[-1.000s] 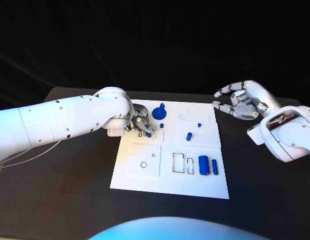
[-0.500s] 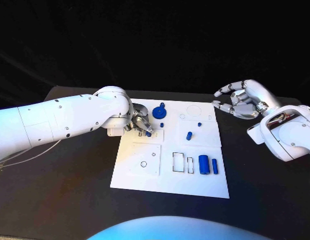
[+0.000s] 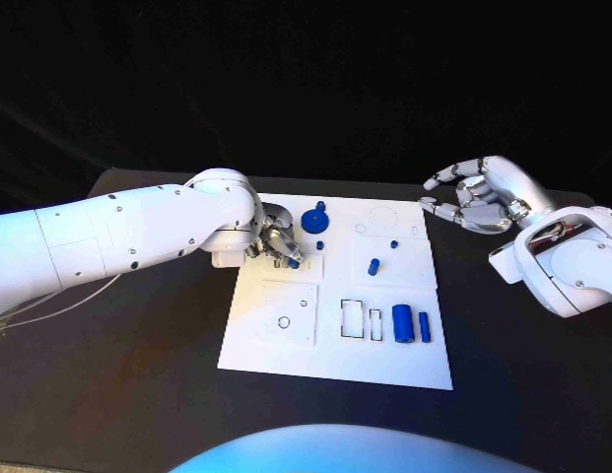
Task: Assemble the parts on the task board
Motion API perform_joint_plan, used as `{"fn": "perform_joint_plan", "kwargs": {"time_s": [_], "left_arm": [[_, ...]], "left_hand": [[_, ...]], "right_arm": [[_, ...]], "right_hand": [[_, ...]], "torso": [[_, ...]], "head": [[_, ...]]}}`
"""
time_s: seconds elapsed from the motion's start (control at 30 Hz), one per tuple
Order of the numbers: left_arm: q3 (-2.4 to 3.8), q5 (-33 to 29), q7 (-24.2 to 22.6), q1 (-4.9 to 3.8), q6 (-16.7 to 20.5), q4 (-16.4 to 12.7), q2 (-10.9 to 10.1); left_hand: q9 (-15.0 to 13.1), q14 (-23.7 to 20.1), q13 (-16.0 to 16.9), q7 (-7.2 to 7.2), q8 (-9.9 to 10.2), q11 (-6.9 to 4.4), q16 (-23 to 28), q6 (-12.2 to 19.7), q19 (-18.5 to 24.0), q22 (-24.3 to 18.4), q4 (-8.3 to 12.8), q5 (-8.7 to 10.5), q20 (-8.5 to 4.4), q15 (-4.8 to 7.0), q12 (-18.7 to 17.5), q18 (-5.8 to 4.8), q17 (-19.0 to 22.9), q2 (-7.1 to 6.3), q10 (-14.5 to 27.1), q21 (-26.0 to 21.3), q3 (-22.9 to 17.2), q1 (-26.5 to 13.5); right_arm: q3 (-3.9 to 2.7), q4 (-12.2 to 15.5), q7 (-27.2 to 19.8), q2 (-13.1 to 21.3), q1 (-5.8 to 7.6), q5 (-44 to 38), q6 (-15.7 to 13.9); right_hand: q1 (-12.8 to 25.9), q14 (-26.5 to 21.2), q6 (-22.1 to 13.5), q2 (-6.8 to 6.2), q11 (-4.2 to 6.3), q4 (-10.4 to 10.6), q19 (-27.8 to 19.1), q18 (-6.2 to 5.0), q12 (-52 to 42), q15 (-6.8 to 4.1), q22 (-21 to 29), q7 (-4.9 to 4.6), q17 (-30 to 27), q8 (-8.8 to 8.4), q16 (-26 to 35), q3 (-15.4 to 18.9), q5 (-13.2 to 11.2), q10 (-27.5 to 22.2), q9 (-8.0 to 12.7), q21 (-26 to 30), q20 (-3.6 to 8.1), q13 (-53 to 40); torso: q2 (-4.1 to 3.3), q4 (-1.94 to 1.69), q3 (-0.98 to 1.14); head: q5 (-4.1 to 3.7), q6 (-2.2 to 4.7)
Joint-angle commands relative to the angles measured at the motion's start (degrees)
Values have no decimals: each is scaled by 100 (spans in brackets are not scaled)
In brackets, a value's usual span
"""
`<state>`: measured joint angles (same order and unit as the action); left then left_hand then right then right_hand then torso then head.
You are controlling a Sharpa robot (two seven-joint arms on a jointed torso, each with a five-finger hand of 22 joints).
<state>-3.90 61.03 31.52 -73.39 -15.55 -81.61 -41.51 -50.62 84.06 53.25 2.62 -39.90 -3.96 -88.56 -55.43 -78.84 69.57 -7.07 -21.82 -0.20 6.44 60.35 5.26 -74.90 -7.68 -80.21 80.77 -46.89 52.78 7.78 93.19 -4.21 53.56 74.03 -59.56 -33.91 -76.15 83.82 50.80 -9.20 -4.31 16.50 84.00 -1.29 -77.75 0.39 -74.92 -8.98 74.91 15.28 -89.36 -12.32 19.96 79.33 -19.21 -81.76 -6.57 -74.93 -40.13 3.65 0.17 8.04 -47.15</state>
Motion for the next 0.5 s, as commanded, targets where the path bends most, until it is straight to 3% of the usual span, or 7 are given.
{"fn": "perform_joint_plan", "kwargs": {"time_s": [0.03, 0.5], "left_arm": [[-13, -110, -63, 25, -220, -51, 26], [-14, -135, -50, 24, -266, 2, 47]], "left_hand": [[2, 530, -2, -279, 13, -7, -21, -310, -42, 5, 787, -38, 6, 27, 21, -100, -1241, 170, -38, 32, -750, 123], [30, 531, -2, -283, 35, -11, -24, -342, -56, 36, 807, -98, -1, 33, 20, -106, -1248, 217, -56, 47, -785, 100]], "right_arm": [[0, 8, -25, 1, -3, -37, 66], [0, 18, -25, 11, -3, -39, 56]], "right_hand": [[50, 565, -24, -17, 12, 13, 207, -68, 15, -37, -1022, 2, 1314, 39, 26, 14, -7, 10, -6, 1, 59, -393], [50, 565, -24, -17, 12, 13, 207, -68, 15, -37, -1022, 2, 1314, 39, 26, 14, -7, 10, -6, 1, 59, -393]], "torso": [[1, -4, 0], [2, -7, 0]], "head": [[-5, -2], [-4, 7]]}}
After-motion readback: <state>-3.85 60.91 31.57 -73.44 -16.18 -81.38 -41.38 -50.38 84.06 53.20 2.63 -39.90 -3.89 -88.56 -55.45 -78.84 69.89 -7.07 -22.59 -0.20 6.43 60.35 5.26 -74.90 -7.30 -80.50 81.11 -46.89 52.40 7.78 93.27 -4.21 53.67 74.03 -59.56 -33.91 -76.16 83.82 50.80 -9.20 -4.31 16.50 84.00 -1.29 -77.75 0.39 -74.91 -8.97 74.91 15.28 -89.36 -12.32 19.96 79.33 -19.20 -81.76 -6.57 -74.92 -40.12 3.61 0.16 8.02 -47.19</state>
